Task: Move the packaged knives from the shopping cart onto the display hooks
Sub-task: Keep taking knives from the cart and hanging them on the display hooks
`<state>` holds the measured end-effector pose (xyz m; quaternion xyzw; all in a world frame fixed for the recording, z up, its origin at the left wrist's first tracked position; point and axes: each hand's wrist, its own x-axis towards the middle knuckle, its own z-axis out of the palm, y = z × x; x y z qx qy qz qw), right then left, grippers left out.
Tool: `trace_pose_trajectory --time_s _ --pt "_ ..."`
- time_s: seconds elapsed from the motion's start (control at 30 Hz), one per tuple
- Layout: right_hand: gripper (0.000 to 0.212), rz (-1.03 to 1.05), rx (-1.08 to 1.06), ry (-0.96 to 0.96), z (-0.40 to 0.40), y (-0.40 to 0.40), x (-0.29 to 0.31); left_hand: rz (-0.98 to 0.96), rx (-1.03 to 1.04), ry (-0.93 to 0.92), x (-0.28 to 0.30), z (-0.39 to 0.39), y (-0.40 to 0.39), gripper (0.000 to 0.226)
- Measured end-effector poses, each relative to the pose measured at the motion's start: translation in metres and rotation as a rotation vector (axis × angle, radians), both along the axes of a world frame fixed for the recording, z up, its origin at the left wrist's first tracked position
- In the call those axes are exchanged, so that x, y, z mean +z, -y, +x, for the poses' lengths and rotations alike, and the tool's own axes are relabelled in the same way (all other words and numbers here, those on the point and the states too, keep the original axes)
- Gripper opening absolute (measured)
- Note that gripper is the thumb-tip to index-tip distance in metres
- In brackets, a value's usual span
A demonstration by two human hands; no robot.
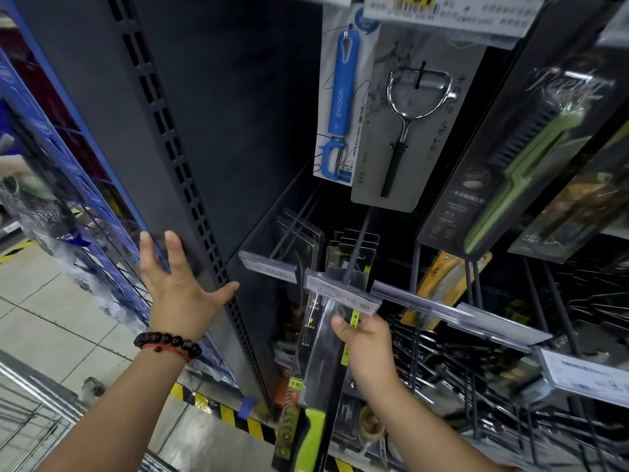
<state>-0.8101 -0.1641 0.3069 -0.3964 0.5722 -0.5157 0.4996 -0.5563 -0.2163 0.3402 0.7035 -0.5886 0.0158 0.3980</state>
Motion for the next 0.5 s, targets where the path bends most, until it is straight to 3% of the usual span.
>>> trace_pose_trajectory --time_s 0.23,0.3,0.37,0.47,0.5 --pt "0.014 0.063 -0.061 -0.110 -0.007 0.028 -0.002 -0.006 0.002 -0.005 -0.001 0.000 0.001 0.131" --pt "0.023 0.054 -0.066 -0.173 -0.011 0.040 -0.004 -0.009 -0.011 -0.013 -0.001 0.001 0.001 0.131" --pt "0.015 0.112 -0.013 -0.208 -0.018 0.049 -0.006 -0.008 -0.021 -0.017 -0.001 0.001 0.000 0.130" --pt "0.045 0.107 0.034 -0.154 -0.026 0.062 -0.002 0.013 -0.005 -0.015 0.001 -0.001 -0.002 0.129" --pt "0.043 0.030 0.008 -0.274 -0.026 0.064 0.003 0.013 0.001 -0.011 0.001 -0.001 -0.003 0.129"
